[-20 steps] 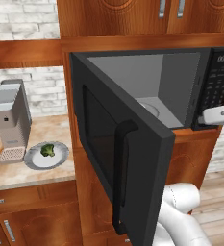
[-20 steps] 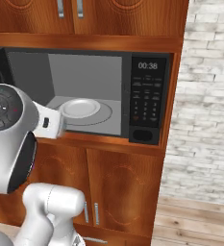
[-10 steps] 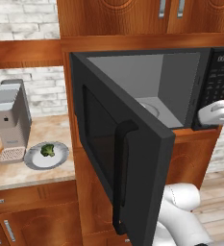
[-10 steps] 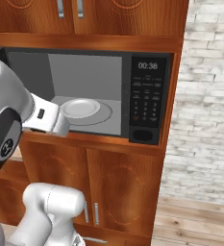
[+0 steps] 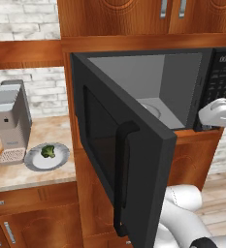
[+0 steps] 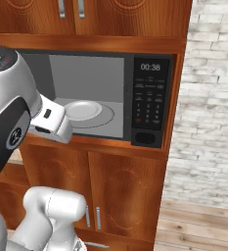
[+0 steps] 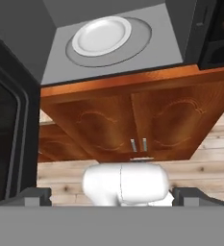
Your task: Pick the broccoli from the counter and place it in the microwave. Then turn on the microwave.
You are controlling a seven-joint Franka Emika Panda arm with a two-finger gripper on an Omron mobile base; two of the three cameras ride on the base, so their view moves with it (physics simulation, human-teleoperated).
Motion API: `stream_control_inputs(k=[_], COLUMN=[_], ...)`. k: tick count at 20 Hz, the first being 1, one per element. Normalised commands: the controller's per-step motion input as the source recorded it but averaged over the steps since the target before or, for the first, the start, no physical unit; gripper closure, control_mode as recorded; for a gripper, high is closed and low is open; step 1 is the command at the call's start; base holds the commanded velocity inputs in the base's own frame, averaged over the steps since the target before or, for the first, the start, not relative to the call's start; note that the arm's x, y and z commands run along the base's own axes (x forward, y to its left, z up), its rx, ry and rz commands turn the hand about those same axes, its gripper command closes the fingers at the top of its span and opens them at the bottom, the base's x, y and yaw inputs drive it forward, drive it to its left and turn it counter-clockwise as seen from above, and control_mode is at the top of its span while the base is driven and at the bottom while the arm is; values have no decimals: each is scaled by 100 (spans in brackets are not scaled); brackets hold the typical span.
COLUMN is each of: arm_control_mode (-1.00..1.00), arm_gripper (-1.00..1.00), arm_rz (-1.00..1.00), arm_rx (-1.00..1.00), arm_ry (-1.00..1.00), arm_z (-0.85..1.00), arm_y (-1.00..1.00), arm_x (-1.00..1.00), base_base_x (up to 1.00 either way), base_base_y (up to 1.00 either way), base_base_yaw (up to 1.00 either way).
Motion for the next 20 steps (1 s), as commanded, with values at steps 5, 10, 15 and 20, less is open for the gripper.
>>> stream_control_inputs(k=[5,10,15,20], arm_control_mode=[100,100,100,100], arm_gripper=[-100,-100,-100,-100], arm_rz=[0,0,0,0], arm_rx=[0,0,0,0], arm_ry=[0,0,0,0], arm_z=[0,0,0,0], arm_y=[0,0,0,0], arm_x=[-11,0,0,0], base_base_x=[-21,-96,-91,-25], base_base_y=[0,0,3,81], base_base_yaw=[0,-5,-6,0])
